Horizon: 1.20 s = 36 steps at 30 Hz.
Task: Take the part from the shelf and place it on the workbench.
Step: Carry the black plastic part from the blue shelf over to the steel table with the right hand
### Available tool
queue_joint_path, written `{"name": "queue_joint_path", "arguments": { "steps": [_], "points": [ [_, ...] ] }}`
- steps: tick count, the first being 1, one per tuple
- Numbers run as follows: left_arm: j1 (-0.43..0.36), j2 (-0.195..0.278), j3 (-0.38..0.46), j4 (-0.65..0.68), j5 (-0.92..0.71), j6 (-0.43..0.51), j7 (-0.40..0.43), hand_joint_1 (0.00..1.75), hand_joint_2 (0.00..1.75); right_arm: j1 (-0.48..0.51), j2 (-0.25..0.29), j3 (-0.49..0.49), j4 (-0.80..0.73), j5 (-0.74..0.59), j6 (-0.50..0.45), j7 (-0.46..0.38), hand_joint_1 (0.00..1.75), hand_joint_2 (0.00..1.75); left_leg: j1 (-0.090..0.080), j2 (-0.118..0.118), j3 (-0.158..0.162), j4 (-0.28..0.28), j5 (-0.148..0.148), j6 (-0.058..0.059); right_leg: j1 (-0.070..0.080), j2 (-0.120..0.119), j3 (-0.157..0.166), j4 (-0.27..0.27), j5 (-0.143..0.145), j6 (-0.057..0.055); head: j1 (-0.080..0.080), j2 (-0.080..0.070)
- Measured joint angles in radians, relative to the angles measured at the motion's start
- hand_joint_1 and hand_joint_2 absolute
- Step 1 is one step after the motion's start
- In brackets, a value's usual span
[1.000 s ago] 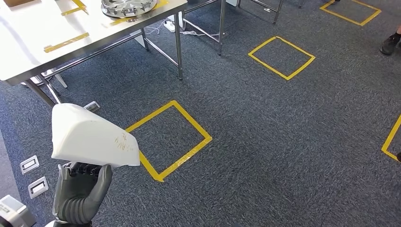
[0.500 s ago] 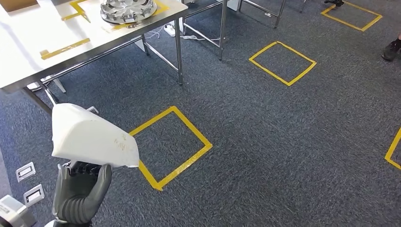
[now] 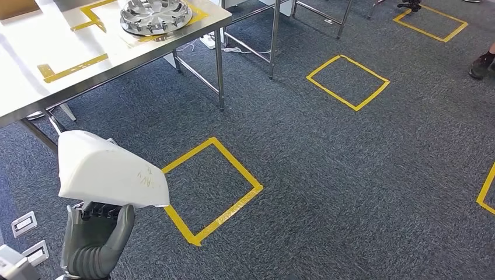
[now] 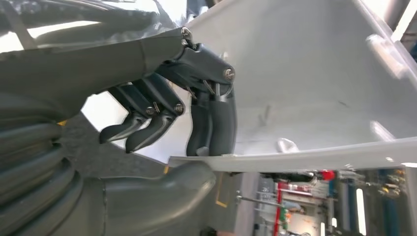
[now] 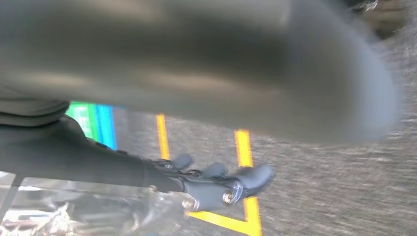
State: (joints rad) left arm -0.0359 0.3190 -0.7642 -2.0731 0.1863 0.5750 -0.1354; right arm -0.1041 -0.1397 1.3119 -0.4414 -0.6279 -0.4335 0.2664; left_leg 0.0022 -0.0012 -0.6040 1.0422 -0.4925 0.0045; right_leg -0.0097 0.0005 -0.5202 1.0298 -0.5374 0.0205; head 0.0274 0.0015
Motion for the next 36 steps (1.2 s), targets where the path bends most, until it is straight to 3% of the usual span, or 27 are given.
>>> {"name": "queue_joint_path", "arguments": {
  "steps": [2, 3, 6, 7, 8, 10, 12, 14, 17, 19, 21, 22, 23, 24, 26, 27, 28, 30, 32, 34, 36],
  "points": [
    [-0.002, 0.001, 0.000, -0.002, -0.001, 0.000, 0.000, 1.75, 1.75, -0.003, 0.001, 0.000, 0.000, 0.000, 0.000, -0.003, 0.00, 0.00, 0.003, -0.001, 0.016, -0.006, -0.006, 0.011, -0.001, 0.000, -0.007, 0.032, -0.010, 0.008, 0.003, 0.000],
    [-0.002, 0.002, 0.000, -0.002, -0.002, 0.000, 0.000, 1.75, 1.75, -0.005, 0.002, 0.000, 0.000, 0.000, 0.000, -0.004, 0.00, 0.00, 0.005, -0.001, 0.023, -0.008, -0.010, 0.016, -0.001, 0.001, -0.030, 0.071, -0.024, 0.011, 0.005, 0.000],
    [-0.001, 0.003, 0.000, -0.002, -0.002, 0.000, 0.000, 1.75, 1.75, -0.005, 0.002, 0.000, -0.001, 0.000, 0.001, -0.005, 0.00, 0.00, 0.000, -0.003, 0.036, -0.009, -0.025, 0.027, 0.000, 0.001, -0.142, 0.227, -0.073, 0.013, 0.013, 0.000],
    [-0.001, 0.003, 0.000, -0.001, -0.002, 0.000, 0.000, 1.75, 1.75, -0.003, 0.002, 0.000, 0.000, 0.000, 0.002, -0.005, 0.00, 0.00, -0.002, -0.005, 0.042, -0.009, -0.031, 0.028, 0.001, 0.001, -0.168, 0.249, -0.071, 0.011, 0.014, 0.000],
    [-0.001, 0.004, 0.000, -0.001, -0.002, 0.000, 0.000, 1.75, 1.75, -0.001, 0.002, 0.000, 0.000, 0.000, 0.002, -0.005, 0.00, 0.00, -0.004, -0.007, 0.052, -0.009, -0.039, 0.029, 0.003, 0.001, -0.178, 0.237, -0.048, 0.007, 0.015, 0.000],
    [-0.001, 0.004, 0.000, -0.001, -0.002, 0.000, 0.000, 1.75, 1.75, 0.001, 0.001, 0.000, 0.000, 0.000, 0.002, -0.005, 0.00, 0.00, -0.005, -0.008, 0.074, -0.010, -0.057, 0.026, 0.012, 0.002, -0.159, 0.139, 0.041, -0.007, 0.017, 0.000],
    [-0.001, 0.004, 0.000, -0.001, -0.002, 0.000, 0.000, 1.75, 1.75, 0.002, -0.001, 0.000, 0.000, 0.000, 0.003, -0.005, 0.00, 0.00, -0.005, -0.008, 0.088, -0.011, -0.072, 0.019, 0.022, 0.002, -0.139, 0.053, 0.088, -0.020, 0.015, 0.000],
    [0.000, 0.004, 0.000, -0.001, -0.002, 0.000, 0.000, 1.75, 1.75, 0.004, -0.003, 0.000, 0.000, 0.000, 0.004, -0.005, 0.00, 0.00, -0.004, -0.008, 0.097, -0.012, -0.077, 0.007, 0.028, 0.003, -0.132, 0.025, 0.084, -0.029, 0.016, 0.000],
    [-0.002, 0.005, 0.000, -0.003, -0.004, 0.001, 0.000, 1.75, 1.75, 0.005, -0.004, 0.001, 0.000, 0.000, 0.005, -0.005, 0.00, 0.00, -0.005, -0.008, 0.105, 0.010, -0.081, -0.007, 0.021, 0.004, -0.094, -0.010, 0.085, -0.040, 0.016, 0.000],
    [-0.003, 0.006, 0.000, -0.004, -0.005, 0.001, 0.000, 1.75, 1.75, 0.002, -0.004, 0.001, 0.000, 0.000, 0.006, -0.005, 0.00, 0.00, -0.001, -0.007, 0.063, 0.092, -0.112, -0.016, 0.016, 0.004, -0.069, -0.026, 0.080, -0.044, 0.012, 0.000],
    [-0.001, 0.006, 0.000, -0.004, -0.005, 0.000, 0.000, 1.75, 1.75, 0.000, -0.002, 0.001, 0.000, 0.000, 0.008, -0.005, 0.00, 0.00, 0.006, -0.007, -0.007, 0.195, -0.152, -0.026, 0.015, 0.004, -0.053, -0.029, 0.069, -0.045, 0.010, 0.000],
    [-0.001, 0.006, 0.000, -0.004, -0.005, 0.001, 0.000, 1.75, 1.75, 0.001, -0.001, 0.001, 0.000, 0.000, 0.008, -0.005, 0.00, 0.00, 0.009, -0.007, -0.034, 0.219, -0.157, -0.030, 0.013, 0.004, -0.046, -0.029, 0.062, -0.043, 0.010, 0.000],
    [0.000, 0.006, 0.000, -0.004, -0.005, 0.001, 0.000, 1.75, 1.75, 0.002, -0.001, 0.001, 0.000, 0.000, 0.009, -0.005, 0.00, 0.00, 0.013, -0.007, -0.048, 0.215, -0.142, -0.035, 0.011, 0.004, -0.037, -0.028, 0.054, -0.040, 0.010, 0.000],
    [0.000, 0.006, 0.000, -0.004, -0.005, 0.001, 0.000, 1.75, 1.75, 0.002, -0.001, 0.001, 0.000, 0.000, 0.009, -0.005, 0.00, 0.00, 0.016, -0.007, -0.048, 0.181, -0.104, -0.040, 0.008, 0.005, -0.025, -0.027, 0.044, -0.036, 0.010, 0.000],
    [0.001, 0.006, 0.000, -0.003, -0.005, 0.001, 0.000, 1.75, 1.75, 0.001, -0.001, 0.001, 0.000, 0.000, 0.009, -0.005, 0.00, 0.00, 0.021, -0.006, -0.024, 0.073, -0.016, -0.051, 0.002, 0.005, -0.003, -0.024, 0.026, -0.025, 0.009, 0.000],
    [0.001, 0.006, 0.000, -0.003, -0.005, 0.001, 0.000, 1.75, 1.75, 0.000, -0.002, 0.001, 0.001, 0.000, 0.010, -0.005, 0.00, 0.00, 0.020, -0.004, -0.014, 0.028, 0.003, -0.050, 0.001, 0.006, 0.003, -0.022, 0.017, -0.018, 0.006, 0.000],
    [0.002, 0.006, 0.000, -0.002, -0.005, 0.001, 0.000, 1.75, 1.75, 0.000, -0.002, 0.001, 0.001, 0.000, 0.011, -0.005, 0.00, 0.00, 0.018, -0.003, -0.009, 0.006, 0.009, -0.045, 0.000, 0.006, 0.007, -0.020, 0.010, -0.011, 0.005, 0.000],
    [0.002, 0.007, 0.000, -0.002, -0.005, 0.001, 0.000, 1.75, 1.75, 0.000, -0.002, 0.001, 0.001, 0.000, 0.011, -0.005, 0.00, 0.00, 0.012, 0.000, -0.003, -0.002, -0.001, -0.023, 0.001, 0.005, 0.012, -0.015, 0.001, 0.003, 0.005, 0.000],
    [0.002, 0.007, 0.000, -0.004, -0.006, 0.001, 0.000, 1.75, 1.75, -0.002, -0.001, 0.001, 0.001, 0.000, 0.012, -0.004, 0.00, 0.00, 0.013, 0.000, 0.008, -0.003, -0.001, -0.008, -0.001, 0.003, 0.009, 0.009, -0.009, 0.011, 0.009, 0.000],
    [0.000, 0.006, 0.000, -0.006, -0.007, 0.001, 0.000, 1.75, 1.75, -0.006, 0.000, 0.001, 0.000, 0.000, 0.014, -0.004, 0.00, 0.00, 0.014, -0.001, 0.019, -0.007, -0.005, 0.002, -0.002, 0.002, -0.039, 0.097, -0.039, 0.015, 0.014, 0.000],
    [0.000, 0.006, 0.000, -0.006, -0.007, 0.001, 0.000, 1.75, 1.75, -0.005, 0.000, 0.002, 0.001, 0.000, 0.018, -0.004, 0.00, 0.00, 0.010, -0.002, 0.024, -0.007, -0.013, 0.010, -0.002, 0.003, -0.120, 0.220, -0.083, 0.016, 0.019, 0.000]
  ]
}}
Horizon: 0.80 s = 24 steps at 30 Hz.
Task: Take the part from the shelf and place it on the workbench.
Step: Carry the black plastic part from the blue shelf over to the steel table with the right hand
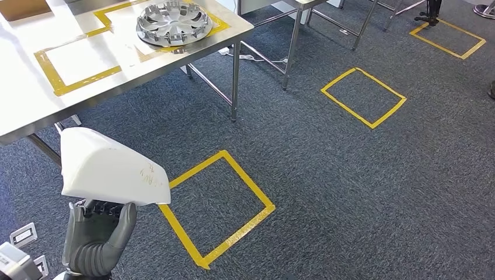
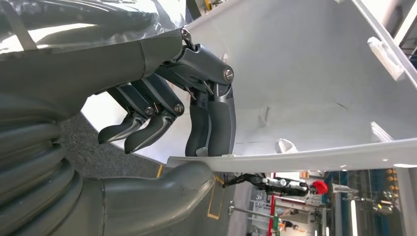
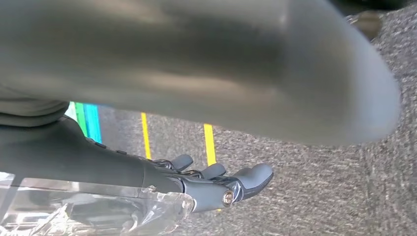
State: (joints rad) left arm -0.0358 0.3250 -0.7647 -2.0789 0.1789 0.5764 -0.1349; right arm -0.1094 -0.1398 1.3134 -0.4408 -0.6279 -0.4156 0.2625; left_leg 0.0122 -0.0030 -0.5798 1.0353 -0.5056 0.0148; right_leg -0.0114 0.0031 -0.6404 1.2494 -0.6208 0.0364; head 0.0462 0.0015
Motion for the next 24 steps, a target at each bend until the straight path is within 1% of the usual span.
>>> {"name": "queue_joint_path", "arguments": {
  "steps": [1, 2, 3, 4, 5, 6, 7, 8, 9, 10, 12, 18, 22, 23, 24],
  "points": [
    [0.001, 0.000, 0.000, 0.000, 0.000, 0.000, 0.000, 1.75, 1.75, 0.001, 0.000, 0.000, 0.000, 0.000, 0.002, 0.000, 0.00, 0.00, -0.003, -0.001, 0.003, 0.000, -0.004, 0.002, 0.001, 0.000, -0.033, 0.038, -0.007, -0.001, 0.001, 0.000],
    [0.001, 0.000, 0.000, 0.000, 0.000, 0.000, 0.000, 1.75, 1.75, 0.003, 0.000, 0.000, 0.000, 0.000, 0.004, 0.001, 0.00, 0.00, -0.005, -0.003, 0.008, 0.000, -0.009, 0.004, 0.003, 0.000, -0.053, 0.047, 0.004, -0.004, 0.002, 0.000],
    [0.001, 0.000, 0.000, 0.000, 0.000, 0.001, 0.000, 1.75, 1.75, 0.003, 0.000, 0.000, 0.000, 0.000, 0.006, 0.001, 0.00, 0.00, -0.007, -0.004, 0.015, 0.000, -0.015, 0.004, 0.005, 0.000, -0.056, 0.020, 0.037, -0.009, 0.003, 0.000],
    [0.001, 0.000, 0.000, 0.000, 0.000, 0.001, 0.000, 1.75, 1.75, 0.003, 0.000, 0.001, 0.000, 0.000, 0.008, 0.001, 0.00, 0.00, -0.008, -0.005, 0.023, 0.000, -0.021, 0.003, 0.010, 0.000, -0.044, -0.037, 0.087, -0.016, 0.003, 0.000],
    [0.002, 0.000, 0.000, 0.000, 0.000, 0.002, -0.001, 1.75, 1.75, 0.003, -0.001, 0.001, 0.001, 0.000, 0.009, 0.001, 0.00, 0.00, -0.008, -0.005, 0.031, 0.000, -0.027, 0.001, 0.016, 0.000, -0.027, -0.096, 0.128, -0.024, 0.002, 0.000],
    [0.002, 0.000, 0.000, 0.001, 0.001, 0.002, -0.001, 1.75, 1.75, 0.003, -0.002, 0.001, 0.001, 0.000, 0.010, 0.001, 0.00, 0.00, -0.007, -0.005, 0.036, -0.001, -0.032, -0.002, 0.022, 0.000, -0.014, -0.149, 0.150, -0.031, 0.001, 0.000],
    [0.002, 0.000, 0.000, 0.001, 0.001, 0.003, -0.002, 1.75, 1.75, 0.003, -0.004, 0.001, 0.002, 0.000, 0.010, 0.001, 0.00, 0.00, -0.007, -0.006, 0.039, -0.001, -0.036, -0.006, 0.027, 0.000, -0.004, -0.183, 0.165, -0.038, 0.002, 0.000],
    [0.003, 0.000, 0.000, 0.001, 0.002, 0.004, -0.003, 1.75, 1.75, 0.004, -0.005, 0.001, 0.003, 0.000, 0.009, 0.001, 0.00, 0.00, -0.007, -0.006, 0.040, 0.000, -0.039, -0.011, 0.030, 0.001, -0.001, -0.195, 0.162, -0.043, 0.002, 0.000],
    [0.003, 0.000, 0.000, 0.002, 0.003, 0.005, -0.003, 1.75, 1.75, 0.004, -0.005, 0.001, 0.004, 0.000, 0.009, 0.001, 0.00, 0.00, -0.008, -0.006, 0.042, 0.000, -0.042, -0.014, 0.031, 0.002, 0.002, -0.204, 0.160, -0.042, 0.003, 0.000],
    [0.003, 0.000, 0.000, 0.002, 0.003, 0.006, -0.004, 1.75, 1.75, 0.005, -0.005, 0.002, 0.004, 0.000, 0.009, 0.001, 0.00, 0.00, -0.008, -0.005, 0.046, 0.000, -0.046, -0.015, 0.030, 0.003, 0.006, -0.206, 0.167, -0.040, 0.004, 0.000],
    [0.003, 0.000, 0.000, 0.001, 0.003, 0.007, -0.006, 1.75, 1.75, 0.005, -0.005, 0.002, 0.005, 0.000, 0.008, 0.000, 0.00, 0.00, -0.009, -0.005, 0.052, -0.005, -0.051, -0.013, 0.028, 0.005, 0.011, -0.208, 0.165, -0.036, 0.003, 0.000],
    [0.003, 0.000, 0.000, 0.001, 0.002, 0.007, -0.007, 1.75, 1.75, 0.002, -0.002, 0.002, 0.006, 0.000, 0.008, -0.005, 0.00, 0.00, -0.010, -0.005, 0.064, -0.021, -0.052, -0.018, 0.028, 0.004, 0.014, -0.207, 0.159, -0.046, 0.004, 0.000],
    [0.003, 0.000, 0.000, 0.001, 0.002, 0.007, -0.009, 1.75, 1.75, 0.002, -0.001, 0.002, 0.006, -0.010, 0.010, -0.016, 0.00, 0.00, -0.010, -0.005, 0.066, -0.025, -0.051, -0.021, 0.028, 0.004, 0.017, -0.207, 0.159, -0.047, 0.004, 0.000],
    [0.003, 0.000, 0.000, 0.001, 0.002, 0.008, -0.010, 1.75, 1.75, 0.002, -0.001, 0.002, 0.007, -0.012, 0.010, -0.019, 0.00, 0.00, -0.011, -0.005, 0.066, -0.024, -0.052, -0.020, 0.026, 0.004, 0.018, -0.210, 0.160, -0.046, 0.004, 0.000],
    [0.003, 0.001, 0.000, 0.001, 0.002, 0.008, -0.011, 1.75, 1.75, 0.002, -0.001, 0.002, 0.007, -0.014, 0.010, -0.021, 0.00, 0.00, -0.012, -0.005, 0.067, -0.025, -0.050, -0.016, 0.025, 0.004, 0.020, -0.214, 0.163, -0.044, 0.004, 0.000]
  ]
}}
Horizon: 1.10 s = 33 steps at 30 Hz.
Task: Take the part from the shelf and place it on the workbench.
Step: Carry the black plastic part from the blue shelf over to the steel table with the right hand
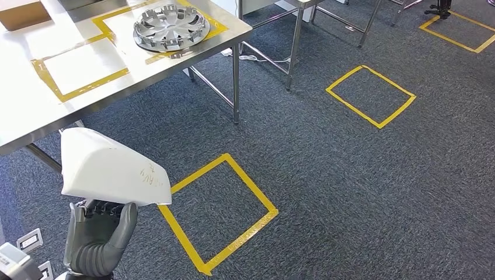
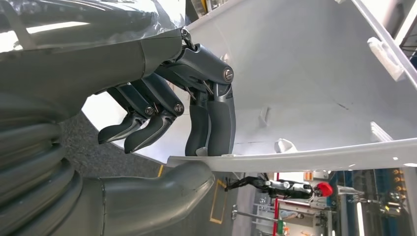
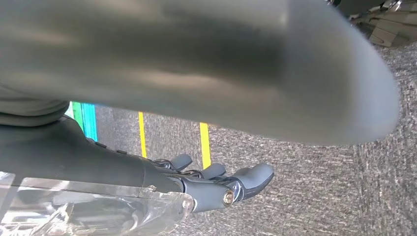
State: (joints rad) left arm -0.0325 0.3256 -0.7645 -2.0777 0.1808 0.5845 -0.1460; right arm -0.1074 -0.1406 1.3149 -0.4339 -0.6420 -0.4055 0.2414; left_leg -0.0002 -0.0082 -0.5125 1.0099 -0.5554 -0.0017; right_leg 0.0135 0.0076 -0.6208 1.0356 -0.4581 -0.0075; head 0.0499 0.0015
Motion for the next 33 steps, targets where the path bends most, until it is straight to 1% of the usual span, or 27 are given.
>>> {"name": "queue_joint_path", "arguments": {
  "steps": [2, 3, 4, 6, 7, 8, 9, 10, 11, 12, 13, 14, 16, 18, 19, 20, 21, 22, 23, 24, 25, 26, 27, 28, 29, 30, 33],
  "points": [
    [0.000, 0.000, 0.000, -0.002, 0.000, 0.001, -0.002, 1.75, 1.75, 0.000, -0.001, 0.000, 0.001, -0.004, 0.001, -0.004, 0.00, 0.00, 0.002, 0.002, 0.016, -0.029, 0.016, 0.008, 0.003, 0.001, 0.008, -0.010, 0.003, 0.007, 0.000, 0.000],
    [0.000, 0.000, 0.000, -0.003, -0.001, 0.001, -0.002, 1.75, 1.75, 0.000, -0.002, 0.000, 0.001, -0.005, 0.001, -0.006, 0.00, 0.00, 0.006, 0.004, 0.028, -0.049, 0.027, 0.013, 0.004, 0.001, 0.006, -0.001, -0.005, 0.011, 0.002, 0.000],
    [-0.001, -0.001, 0.000, -0.004, -0.001, 0.002, -0.003, 1.75, 1.75, 0.000, -0.002, -0.001, 0.002, -0.006, 0.002, -0.007, 0.00, 0.00, 0.010, 0.007, 0.040, -0.068, 0.036, 0.015, 0.004, 0.001, -0.006, 0.027, -0.021, 0.015, 0.005, 0.000],
    [-0.001, -0.001, 0.000, -0.005, 0.000, 0.002, -0.004, 1.75, 1.75, 0.001, -0.002, -0.001, 0.003, -0.009, 0.005, -0.012, 0.00, 0.00, 0.014, 0.015, 0.051, -0.079, 0.038, 0.014, -0.007, 0.000, -0.061, 0.137, -0.069, 0.024, 0.010, 0.000],
    [0.000, 0.000, 0.000, -0.005, 0.000, 0.002, -0.004, 1.75, 1.75, 0.001, -0.002, -0.001, 0.004, -0.010, 0.006, -0.014, 0.00, 0.00, 0.016, 0.019, 0.053, -0.078, 0.035, 0.011, -0.014, 0.000, -0.092, 0.192, -0.085, 0.030, 0.011, 0.000],
    [0.001, -0.001, -0.001, -0.005, 0.000, 0.003, -0.004, 1.75, 1.75, 0.003, -0.002, -0.001, 0.005, -0.011, 0.007, -0.016, 0.00, 0.00, 0.019, 0.023, 0.055, -0.075, 0.031, 0.007, -0.021, -0.001, -0.112, 0.224, -0.086, 0.036, 0.011, 0.000],
    [0.001, -0.001, -0.001, -0.005, 0.000, 0.003, -0.004, 1.75, 1.75, 0.004, -0.002, -0.001, 0.007, -0.011, 0.008, -0.016, 0.00, 0.00, 0.023, 0.027, 0.058, -0.071, 0.024, 0.000, -0.027, -0.004, -0.114, 0.216, -0.066, 0.043, 0.011, 0.000],
    [0.001, -0.001, -0.001, -0.005, 0.000, 0.003, -0.004, 1.75, 1.75, 0.004, -0.002, -0.001, 0.008, -0.011, 0.008, -0.017, 0.00, 0.00, 0.029, 0.032, 0.062, -0.064, 0.015, -0.008, -0.033, -0.010, -0.097, 0.171, -0.030, 0.051, 0.012, 0.000],
    [0.001, -0.001, -0.001, -0.005, 0.000, 0.003, -0.004, 1.75, 1.75, 0.004, -0.001, -0.001, 0.009, -0.011, 0.008, -0.018, 0.00, 0.00, 0.035, 0.038, 0.066, -0.055, 0.003, -0.017, -0.037, -0.024, -0.070, 0.112, 0.002, 0.061, 0.012, 0.000],
    [0.001, 0.000, -0.001, -0.005, 0.000, 0.003, -0.004, 1.75, 1.75, 0.003, 0.002, -0.001, 0.009, -0.011, 0.008, -0.018, 0.00, 0.00, 0.037, 0.044, 0.069, -0.044, -0.010, -0.028, -0.037, -0.041, -0.045, 0.058, 0.023, 0.065, 0.017, 0.000],
    [0.002, 0.000, -0.001, -0.005, 0.000, 0.003, -0.005, 1.75, 1.75, 0.001, 0.003, -0.001, 0.010, -0.011, 0.009, -0.019, 0.00, 0.00, 0.036, 0.049, 0.071, -0.036, -0.022, -0.038, -0.036, -0.052, -0.030, 0.027, 0.030, 0.059, 0.020, 0.000],
    [0.001, 0.000, 0.000, -0.005, 0.000, 0.003, -0.005, 1.75, 1.75, -0.001, 0.004, -0.001, 0.012, -0.011, 0.010, -0.019, 0.00, 0.00, 0.033, 0.055, 0.073, -0.031, -0.030, -0.045, -0.034, -0.058, -0.026, 0.018, 0.023, 0.049, 0.020, 0.000],
    [0.001, -0.001, -0.001, -0.005, 0.000, 0.003, -0.005, 1.75, 1.75, -0.001, 0.004, -0.001, 0.014, -0.011, 0.010, -0.019, 0.00, 0.00, 0.030, 0.068, 0.080, -0.032, -0.037, -0.053, -0.032, -0.044, -0.031, 0.024, 0.012, 0.021, 0.014, 0.000],
    [-0.001, -0.001, -0.001, -0.005, 0.000, 0.003, -0.006, 1.75, 1.75, 0.000, 0.004, -0.001, 0.016, -0.011, 0.010, -0.019, 0.00, 0.00, 0.034, 0.063, 0.082, -0.017, -0.058, -0.058, -0.032, -0.026, -0.029, 0.024, 0.007, 0.008, 0.008, 0.000],
    [-0.001, -0.001, 0.000, -0.006, 0.000, 0.003, -0.007, 1.75, 1.75, 0.000, 0.004, -0.001, 0.016, -0.011, 0.010, -0.020, 0.00, 0.00, 0.034, 0.052, 0.068, 0.016, -0.080, -0.059, -0.032, -0.018, -0.026, 0.023, 0.006, 0.002, 0.007, 0.000],
    [-0.001, 0.000, 0.000, -0.006, 0.000, 0.003, -0.007, 1.75, 1.75, -0.001, 0.004, -0.002, 0.017, -0.011, 0.010, -0.020, 0.00, 0.00, 0.033, 0.038, 0.041, 0.072, -0.108, -0.057, -0.031, -0.009, -0.024, 0.021, 0.004, -0.002, 0.006, 0.000],
    [-0.001, 0.000, 0.000, -0.006, 0.000, 0.003, -0.007, 1.75, 1.75, -0.002, 0.004, -0.002, 0.017, -0.012, 0.010, -0.021, 0.00, 0.00, 0.031, 0.028, 0.002, 0.145, -0.138, -0.054, -0.029, 0.000, -0.022, 0.021, 0.003, -0.005, 0.005, 0.000],
    [0.000, 0.000, 0.000, -0.005, 0.000, 0.003, -0.007, 1.75, 1.75, -0.002, 0.004, -0.002, 0.018, -0.013, 0.010, -0.022, 0.00, 0.00, 0.028, 0.024, -0.040, 0.214, -0.158, -0.050, -0.027, 0.011, -0.021, 0.021, 0.002, -0.007, 0.004, 0.000],
    [0.001, 0.000, 0.000, -0.005, 0.000, 0.003, -0.007, 1.75, 1.75, -0.002, 0.004, -0.002, 0.018, -0.014, 0.010, -0.022, 0.00, 0.00, 0.025, 0.022, -0.073, 0.259, -0.160, -0.044, -0.024, 0.023, -0.019, 0.021, 0.001, -0.009, 0.004, 0.000],
    [0.001, 0.000, 0.000, -0.005, 0.000, 0.003, -0.007, 1.75, 1.75, -0.001, 0.004, -0.002, 0.019, -0.015, 0.010, -0.022, 0.00, 0.00, 0.022, 0.020, -0.090, 0.269, -0.142, -0.038, -0.021, 0.035, -0.016, 0.021, 0.000, -0.010, 0.004, 0.000],
    [0.001, 0.000, 0.000, -0.005, 0.000, 0.003, -0.007, 1.75, 1.75, -0.001, 0.004, -0.002, 0.019, -0.016, 0.010, -0.022, 0.00, 0.00, 0.019, 0.016, -0.089, 0.239, -0.103, -0.029, -0.019, 0.048, -0.012, 0.021, 0.000, -0.010, 0.004, 0.000],
    [0.001, 0.000, 0.000, -0.005, 0.000, 0.003, -0.007, 1.75, 1.75, -0.001, 0.004, -0.002, 0.020, -0.016, 0.010, -0.022, 0.00, 0.00, 0.015, 0.006, -0.074, 0.180, -0.053, -0.020, -0.017, 0.061, -0.008, 0.021, -0.001, -0.010, 0.004, 0.000],
    [0.001, 0.000, 0.000, -0.005, 0.000, 0.003, -0.007, 1.75, 1.75, -0.002, 0.005, -0.002, 0.020, -0.016, 0.010, -0.022, 0.00, 0.00, 0.012, -0.011, -0.058, 0.123, -0.014, -0.010, -0.016, 0.072, -0.006, 0.020, -0.001, -0.010, 0.004, 0.000],
    [0.001, 0.000, 0.000, -0.005, 0.000, 0.002, -0.007, 1.75, 1.75, -0.003, 0.006, -0.002, 0.020, -0.013, 0.010, -0.021, 0.00, 0.00, 0.009, -0.027, -0.044, 0.073, 0.013, -0.004, -0.016, 0.082, -0.005, 0.019, 0.000, -0.007, 0.004, 0.000],
    [0.001, 0.000, 0.000, -0.005, 0.000, 0.002, -0.007, 1.75, 1.75, -0.003, 0.007, -0.002, 0.021, -0.010, 0.010, -0.020, 0.00, 0.00, 0.007, -0.041, -0.035, 0.040, 0.023, -0.001, -0.016, 0.090, -0.007, 0.019, 0.001, -0.004, 0.004, 0.000],
    [0.000, 0.000, 0.000, -0.005, 0.000, 0.002, -0.007, 1.75, 1.75, -0.002, 0.008, -0.001, 0.021, -0.006, 0.010, -0.017, 0.00, 0.00, 0.007, -0.047, -0.031, 0.026, 0.017, -0.008, -0.017, 0.094, -0.010, 0.019, 0.000, -0.002, 0.004, 0.000],
    [0.000, 0.000, 0.000, -0.005, 0.000, 0.002, -0.007, 1.75, 1.75, 0.003, 0.009, -0.001, 0.023, 0.000, 0.010, -0.010, 0.00, 0.00, 0.008, -0.047, -0.023, 0.008, 0.009, -0.024, -0.019, 0.097, -0.009, 0.018, -0.003, -0.001, 0.003, 0.000]
  ]
}}
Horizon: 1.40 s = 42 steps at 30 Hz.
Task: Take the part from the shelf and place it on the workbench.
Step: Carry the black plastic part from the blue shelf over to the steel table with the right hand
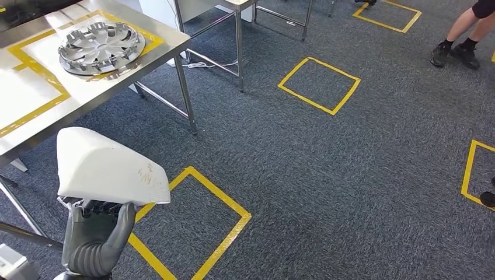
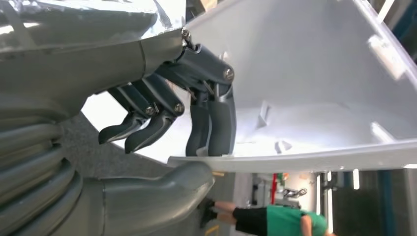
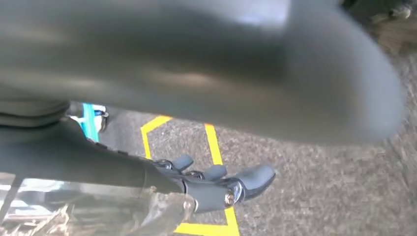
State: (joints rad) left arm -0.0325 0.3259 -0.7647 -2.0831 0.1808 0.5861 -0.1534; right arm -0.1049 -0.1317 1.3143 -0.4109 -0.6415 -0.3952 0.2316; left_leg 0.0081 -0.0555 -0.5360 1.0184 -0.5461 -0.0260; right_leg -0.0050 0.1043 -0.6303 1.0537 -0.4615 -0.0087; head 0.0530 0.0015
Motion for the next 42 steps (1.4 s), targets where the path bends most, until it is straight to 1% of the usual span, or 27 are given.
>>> {"name": "queue_joint_path", "arguments": {
  "steps": [5, 13, 14, 15, 16, 17, 19, 20, 21, 22, 23, 24, 25, 26, 27, 29, 31, 33, 34, 35, 36, 37, 38, 39, 40, 41, 42],
  "points": [
    [0.001, 0.001, 0.000, 0.000, 0.000, -0.001, 0.000, 1.75, 1.75, -0.001, 0.001, 0.000, 0.003, 0.011, 0.001, 0.007, 0.00, 0.00, -0.001, 0.000, 0.002, 0.001, 0.002, 0.010, -0.001, 0.000, 0.009, -0.015, 0.008, 0.012, 0.001, 0.000],
    [0.000, 0.001, 0.000, 0.000, 0.000, -0.001, 0.000, 1.75, 1.75, -0.001, 0.001, 0.001, 0.004, 0.014, 0.008, 0.013, 0.00, 0.00, -0.008, 0.000, 0.002, 0.002, 0.003, 0.031, -0.010, 0.004, 0.012, -0.026, 0.011, 0.034, 0.000, 0.000],
    [0.000, 0.000, 0.000, -0.001, -0.001, -0.001, 0.000, 1.75, 1.75, -0.001, 0.000, 0.001, 0.004, 0.014, 0.008, 0.013, 0.00, 0.00, -0.006, 0.001, 0.005, -0.004, 0.007, 0.036, -0.008, -0.004, 0.012, -0.024, 0.009, 0.037, 0.000, 0.000],
    [0.000, 0.000, 0.000, -0.002, -0.001, -0.001, 0.000, 1.75, 1.75, -0.001, 0.000, 0.001, 0.004, 0.014, 0.008, 0.014, 0.00, 0.00, -0.004, 0.002, 0.010, -0.011, 0.011, 0.041, -0.006, -0.022, 0.008, -0.013, 0.001, 0.040, 0.001, 0.000],
    [0.000, 0.000, 0.000, -0.002, -0.002, -0.001, 0.000, 1.75, 1.75, -0.002, 0.000, 0.001, 0.004, 0.014, 0.008, 0.014, 0.00, 0.00, -0.001, 0.004, 0.014, -0.018, 0.015, 0.045, -0.004, -0.045, -0.006, 0.019, -0.018, 0.042, 0.003, 0.000],
    [0.000, 0.000, 0.000, -0.003, -0.002, -0.001, 0.000, 1.75, 1.75, -0.003, 0.000, 0.001, 0.004, 0.014, 0.008, 0.014, 0.00, 0.00, 0.000, 0.005, 0.018, -0.021, 0.016, 0.047, -0.004, -0.070, -0.032, 0.073, -0.046, 0.044, 0.005, 0.000],
    [0.003, 0.000, 0.000, -0.003, -0.002, -0.001, 0.000, 1.75, 1.75, -0.006, 0.001, 0.001, 0.004, 0.014, 0.008, 0.014, 0.00, 0.00, 0.001, 0.005, 0.020, -0.022, 0.015, 0.047, -0.007, -0.096, -0.098, 0.206, -0.099, 0.048, 0.007, 0.000],
    [0.005, 0.000, 0.000, -0.003, -0.002, -0.001, 0.000, 1.75, 1.75, -0.006, 0.002, 0.001, 0.004, 0.014, 0.008, 0.014, 0.00, 0.00, 0.001, 0.003, 0.021, -0.022, 0.013, 0.046, -0.009, -0.098, -0.120, 0.245, -0.104, 0.049, 0.008, 0.000],
    [0.007, 0.000, 0.000, -0.003, -0.002, -0.001, 0.000, 1.75, 1.75, -0.006, 0.002, 0.001, 0.004, 0.014, 0.008, 0.014, 0.00, 0.00, 0.002, 0.000, 0.023, -0.021, 0.011, 0.043, -0.011, -0.098, -0.122, 0.245, -0.090, 0.050, 0.008, 0.000],
    [0.008, 0.000, 0.000, -0.003, -0.002, -0.001, 0.000, 1.75, 1.75, -0.006, 0.001, 0.001, 0.004, 0.014, 0.007, 0.014, 0.00, 0.00, 0.004, -0.005, 0.027, -0.021, 0.007, 0.038, -0.012, -0.096, -0.105, 0.206, -0.058, 0.051, 0.008, 0.000],
    [0.008, 0.000, 0.000, -0.003, -0.002, -0.001, 0.000, 1.75, 1.75, -0.006, 0.001, 0.001, 0.005, 0.014, 0.007, 0.014, 0.00, 0.00, 0.006, -0.010, 0.032, -0.019, 0.002, 0.033, -0.014, -0.087, -0.073, 0.137, -0.020, 0.051, 0.008, 0.000],
    [0.008, 0.000, 0.000, -0.003, -0.002, 0.000, 0.000, 1.75, 1.75, -0.006, 0.002, 0.001, 0.005, 0.014, 0.007, 0.014, 0.00, 0.00, 0.007, -0.015, 0.034, -0.017, -0.004, 0.026, -0.016, -0.070, -0.040, 0.072, 0.006, 0.051, 0.008, 0.000],
    [0.008, 0.000, 0.000, -0.003, -0.002, 0.000, 0.000, 1.75, 1.75, -0.006, 0.002, 0.001, 0.005, 0.014, 0.007, 0.014, 0.00, 0.00, 0.009, -0.020, 0.035, -0.015, -0.010, 0.019, -0.017, -0.055, -0.013, 0.021, 0.019, 0.049, 0.007, 0.000],
    [0.008, 0.000, 0.000, -0.003, -0.002, 0.000, 0.000, 1.75, 1.75, -0.005, 0.002, 0.001, 0.005, 0.014, 0.008, 0.014, 0.00, 0.00, 0.010, -0.025, 0.035, -0.014, -0.013, 0.012, -0.017, -0.043, 0.002, -0.006, 0.019, 0.046, 0.007, 0.000],
    [0.008, 0.000, 0.000, -0.003, -0.002, 0.000, 0.000, 1.75, 1.75, -0.005, 0.002, 0.001, 0.005, 0.014, 0.008, 0.014, 0.00, 0.00, 0.012, -0.030, 0.033, -0.015, -0.014, 0.005, -0.015, -0.039, 0.007, -0.010, 0.010, 0.041, 0.006, 0.000],
    [0.008, 0.000, 0.000, -0.003, -0.003, 0.000, 0.000, 1.75, 1.75, -0.005, 0.002, 0.001, 0.005, 0.014, 0.008, 0.015, 0.00, 0.00, 0.016, -0.038, 0.035, -0.018, -0.018, -0.007, -0.013, -0.055, 0.011, -0.015, 0.005, 0.026, 0.005, 0.000],
    [0.006, 0.000, 0.001, -0.004, -0.003, 0.000, 0.000, 1.75, 1.75, -0.006, 0.002, 0.001, 0.006, 0.014, 0.007, 0.016, 0.00, 0.00, 0.015, -0.012, 0.020, 0.017, -0.042, -0.017, -0.013, -0.077, 0.020, -0.023, 0.002, 0.010, 0.002, 0.000],
    [0.005, 0.000, 0.001, -0.004, -0.003, 0.000, 0.000, 1.75, 1.75, -0.005, 0.002, 0.001, 0.006, 0.014, 0.007, 0.016, 0.00, 0.00, 0.013, 0.025, -0.039, 0.132, -0.094, -0.021, -0.010, -0.102, 0.030, -0.028, -0.004, -0.002, -0.001, 0.000],
    [0.005, 0.000, 0.001, -0.004, -0.003, 0.000, 0.000, 1.75, 1.75, -0.004, 0.002, 0.001, 0.006, 0.014, 0.007, 0.016, 0.00, 0.00, 0.013, 0.033, -0.077, 0.199, -0.117, -0.023, -0.007, -0.115, 0.033, -0.028, -0.008, -0.005, -0.001, 0.000],
    [0.006, 0.000, 0.001, -0.003, -0.003, 0.000, 0.000, 1.75, 1.75, -0.003, 0.003, 0.001, 0.006, 0.014, 0.008, 0.016, 0.00, 0.00, 0.013, 0.036, -0.106, 0.246, -0.124, -0.023, -0.005, -0.128, 0.037, -0.028, -0.011, -0.007, -0.001, 0.000],
    [0.007, 0.000, 0.001, -0.003, -0.003, 0.000, 0.000, 1.75, 1.75, -0.003, 0.003, 0.001, 0.006, 0.014, 0.008, 0.016, 0.00, 0.00, 0.013, 0.037, -0.120, 0.259, -0.111, -0.022, -0.003, -0.141, 0.042, -0.028, -0.015, -0.008, -0.001, 0.000],
    [0.008, 0.000, 0.001, -0.003, -0.002, 0.000, 0.000, 1.75, 1.75, -0.004, 0.003, 0.001, 0.006, 0.014, 0.008, 0.016, 0.00, 0.00, 0.012, 0.041, -0.115, 0.233, -0.079, -0.020, -0.001, -0.152, 0.047, -0.028, -0.019, -0.008, -0.001, 0.000],
    [0.008, 0.000, 0.001, -0.003, -0.002, 0.000, 0.000, 1.75, 1.75, -0.004, 0.003, 0.001, 0.006, 0.014, 0.008, 0.017, 0.00, 0.00, 0.010, 0.052, -0.093, 0.175, -0.034, -0.015, 0.001, -0.163, 0.055, -0.028, -0.024, -0.007, -0.001, 0.000],
    [0.008, 0.000, 0.001, -0.003, -0.003, 0.000, 0.000, 1.75, 1.75, -0.005, 0.004, 0.001, 0.006, 0.014, 0.008, 0.017, 0.00, 0.00, 0.006, 0.076, -0.066, 0.110, 0.003, -0.008, 0.002, -0.172, 0.062, -0.028, -0.029, -0.005, -0.001, 0.000],
    [0.007, 0.000, 0.001, -0.003, -0.003, 0.000, 0.000, 1.75, 1.75, -0.005, 0.004, 0.001, 0.006, 0.014, 0.008, 0.017, 0.00, 0.00, -0.001, 0.101, -0.042, 0.053, 0.027, -0.001, 0.004, -0.182, 0.068, -0.027, -0.034, -0.001, -0.002, 0.000],
    [0.006, 0.000, 0.001, -0.003, -0.003, 0.000, 0.000, 1.75, 1.75, -0.005, 0.005, 0.001, 0.006, 0.014, 0.008, 0.017, 0.00, 0.00, -0.008, 0.120, -0.029, 0.018, 0.039, 0.006, 0.006, -0.192, 0.072, -0.027, -0.037, 0.004, -0.001, 0.000],
    [0.006, 0.000, 0.001, -0.003, -0.003, 0.000, 0.000, 1.75, 1.75, -0.005, 0.005, 0.001, 0.007, 0.014, 0.008, 0.017, 0.00, 0.00, -0.013, 0.129, -0.025, 0.005, 0.037, 0.012, 0.006, -0.203, 0.074, -0.028, -0.039, 0.010, -0.001, 0.000]
  ]
}}
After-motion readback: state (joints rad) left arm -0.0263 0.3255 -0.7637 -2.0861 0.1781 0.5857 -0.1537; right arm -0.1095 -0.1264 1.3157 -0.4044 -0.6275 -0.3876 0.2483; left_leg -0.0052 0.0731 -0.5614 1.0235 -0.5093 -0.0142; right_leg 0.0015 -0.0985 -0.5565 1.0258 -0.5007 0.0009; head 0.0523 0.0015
